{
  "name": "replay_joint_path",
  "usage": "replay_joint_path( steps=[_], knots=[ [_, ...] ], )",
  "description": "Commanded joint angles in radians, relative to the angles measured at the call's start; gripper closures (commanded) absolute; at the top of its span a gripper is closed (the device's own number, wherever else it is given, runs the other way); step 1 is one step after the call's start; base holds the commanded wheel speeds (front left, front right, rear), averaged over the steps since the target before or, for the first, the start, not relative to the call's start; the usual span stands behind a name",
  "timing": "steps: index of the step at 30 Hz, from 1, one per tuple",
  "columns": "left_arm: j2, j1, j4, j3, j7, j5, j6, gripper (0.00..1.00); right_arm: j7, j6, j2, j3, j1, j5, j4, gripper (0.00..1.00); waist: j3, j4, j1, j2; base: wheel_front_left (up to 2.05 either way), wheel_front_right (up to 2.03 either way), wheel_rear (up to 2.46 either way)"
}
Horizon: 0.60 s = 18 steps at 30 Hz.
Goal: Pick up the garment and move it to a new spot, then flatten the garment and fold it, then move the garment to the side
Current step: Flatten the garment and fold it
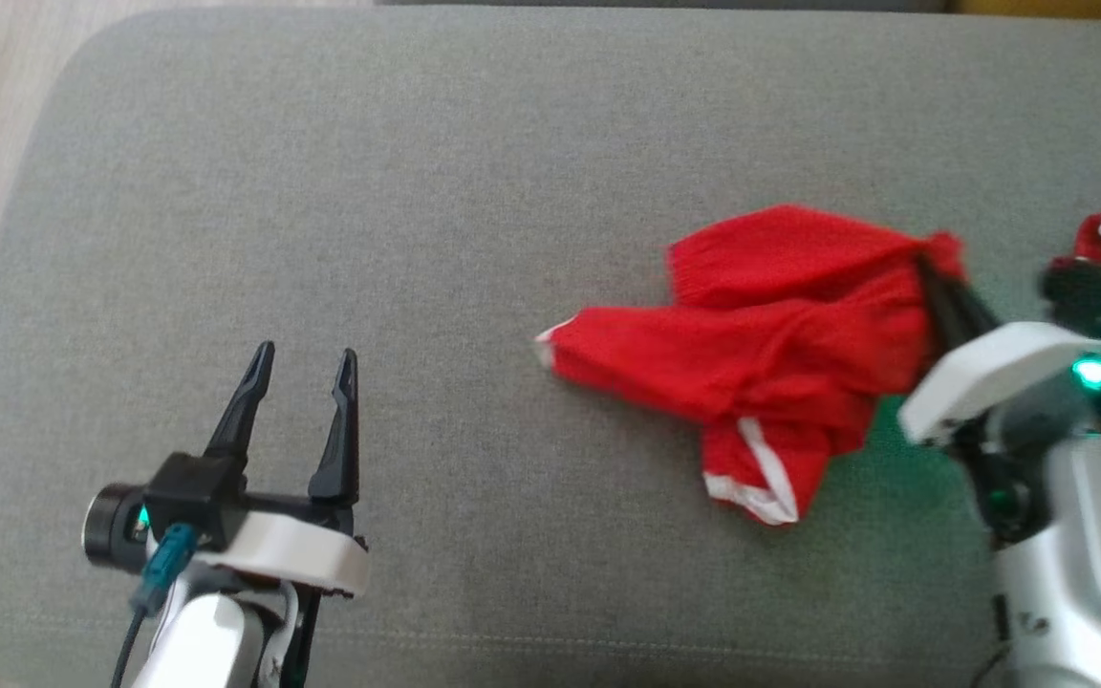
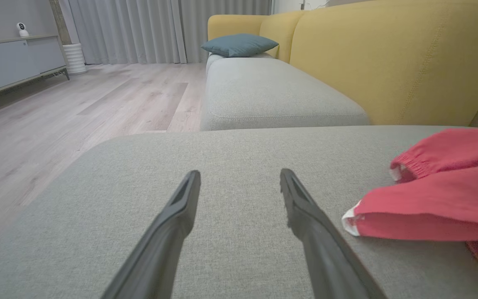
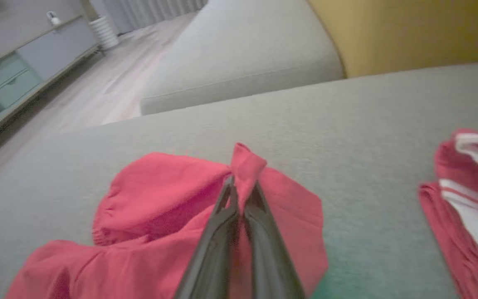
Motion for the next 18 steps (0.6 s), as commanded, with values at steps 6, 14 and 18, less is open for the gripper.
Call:
replay_joint_path(
  steps=[6,14,18],
  knots=[
    [0.001,-0.065,-0.033,0.041,-0.012,0.016,-0.007,0.00,-0.051,0.003,0.018,-0.145,-0.047,-0.011,0.114,0.84,0.020,0.005,0.0000,-0.0001,0.00,0.00,0.00],
    [0.003,-0.054,-0.029,0.052,-0.012,0.018,-0.005,0.00,-0.199,0.003,0.017,-0.074,-0.004,0.005,0.085,0.00,0.006,-0.016,0.0000,-0.0001,0.00,0.00,0.00],
    [0.005,-0.042,-0.026,0.054,-0.012,0.019,-0.001,0.00,-0.280,0.003,-0.022,0.012,0.065,-0.033,-0.007,0.00,-0.016,-0.031,0.0000,-0.0001,0.00,0.00,0.00]
  ],
)
